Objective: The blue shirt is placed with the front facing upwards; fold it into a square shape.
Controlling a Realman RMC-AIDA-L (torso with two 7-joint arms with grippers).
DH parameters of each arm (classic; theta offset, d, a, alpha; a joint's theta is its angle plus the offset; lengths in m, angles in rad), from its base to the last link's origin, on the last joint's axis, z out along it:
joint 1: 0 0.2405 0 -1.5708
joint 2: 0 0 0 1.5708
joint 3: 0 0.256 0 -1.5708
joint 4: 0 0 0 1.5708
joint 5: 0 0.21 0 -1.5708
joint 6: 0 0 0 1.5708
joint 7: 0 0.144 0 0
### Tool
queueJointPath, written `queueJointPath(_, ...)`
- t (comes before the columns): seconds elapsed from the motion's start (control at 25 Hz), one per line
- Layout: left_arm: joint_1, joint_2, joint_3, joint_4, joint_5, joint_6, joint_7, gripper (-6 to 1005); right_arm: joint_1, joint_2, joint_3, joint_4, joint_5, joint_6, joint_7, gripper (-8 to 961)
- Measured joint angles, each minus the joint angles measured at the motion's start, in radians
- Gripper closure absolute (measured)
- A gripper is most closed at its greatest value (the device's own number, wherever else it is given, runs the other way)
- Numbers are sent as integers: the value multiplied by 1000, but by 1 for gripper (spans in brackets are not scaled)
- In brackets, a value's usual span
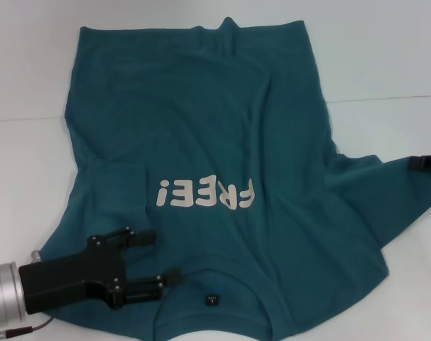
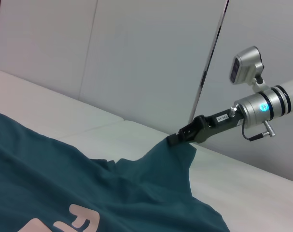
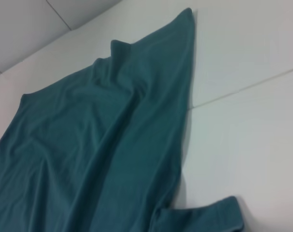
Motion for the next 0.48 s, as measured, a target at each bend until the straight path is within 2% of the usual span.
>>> queueJointPath(0.48, -11, -1, 5, -4, 0, 0, -12, 112, 51, -16, -1, -14, 1, -13, 1, 922)
